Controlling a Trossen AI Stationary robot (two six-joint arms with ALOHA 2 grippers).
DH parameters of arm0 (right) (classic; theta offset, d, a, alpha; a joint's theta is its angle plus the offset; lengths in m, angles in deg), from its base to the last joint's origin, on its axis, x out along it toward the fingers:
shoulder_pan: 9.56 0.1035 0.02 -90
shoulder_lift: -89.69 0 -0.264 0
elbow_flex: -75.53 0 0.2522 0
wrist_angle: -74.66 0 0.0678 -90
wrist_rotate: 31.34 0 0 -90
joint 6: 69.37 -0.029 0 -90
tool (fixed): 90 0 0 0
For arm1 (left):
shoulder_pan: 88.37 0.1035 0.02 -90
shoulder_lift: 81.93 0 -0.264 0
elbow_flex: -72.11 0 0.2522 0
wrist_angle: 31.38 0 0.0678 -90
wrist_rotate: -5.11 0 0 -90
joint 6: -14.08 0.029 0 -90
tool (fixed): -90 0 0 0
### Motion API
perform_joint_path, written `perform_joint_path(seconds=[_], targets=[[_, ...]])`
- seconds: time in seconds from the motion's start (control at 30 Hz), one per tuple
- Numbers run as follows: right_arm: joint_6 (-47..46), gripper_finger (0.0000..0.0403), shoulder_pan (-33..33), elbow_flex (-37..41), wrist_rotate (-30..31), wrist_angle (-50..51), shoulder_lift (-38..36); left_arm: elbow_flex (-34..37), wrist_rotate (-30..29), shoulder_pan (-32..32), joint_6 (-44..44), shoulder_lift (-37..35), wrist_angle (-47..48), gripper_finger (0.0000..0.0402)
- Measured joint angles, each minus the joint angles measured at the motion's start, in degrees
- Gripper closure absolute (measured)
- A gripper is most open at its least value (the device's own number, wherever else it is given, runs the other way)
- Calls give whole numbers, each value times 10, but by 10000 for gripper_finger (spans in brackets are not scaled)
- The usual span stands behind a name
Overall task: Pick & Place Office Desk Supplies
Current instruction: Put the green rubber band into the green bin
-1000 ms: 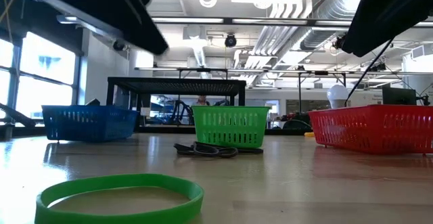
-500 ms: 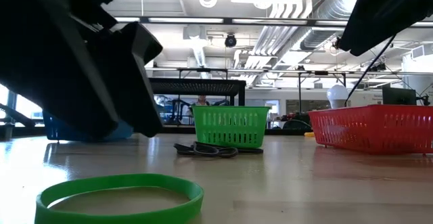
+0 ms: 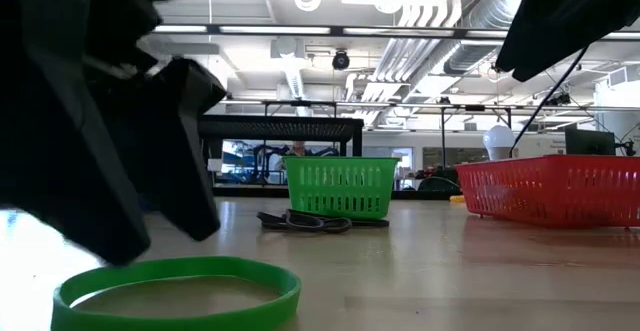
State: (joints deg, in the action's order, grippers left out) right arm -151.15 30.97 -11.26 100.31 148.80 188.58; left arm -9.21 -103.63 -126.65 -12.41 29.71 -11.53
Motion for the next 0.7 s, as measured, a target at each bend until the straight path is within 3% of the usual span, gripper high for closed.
perform_joint_path(seconds=[0.33, 0.47, 0.7], targets=[[0, 187, 0, 0, -1, -11, 0, -1, -11, 5, -37, 23, -3, 213], [0, 187, 0, 0, -2, -16, 0, -2, -12, 5, -52, 23, 10, 256], [11, 187, 0, 0, -2, -23, 0, -2, -15, 7, -70, 23, 37, 368]])
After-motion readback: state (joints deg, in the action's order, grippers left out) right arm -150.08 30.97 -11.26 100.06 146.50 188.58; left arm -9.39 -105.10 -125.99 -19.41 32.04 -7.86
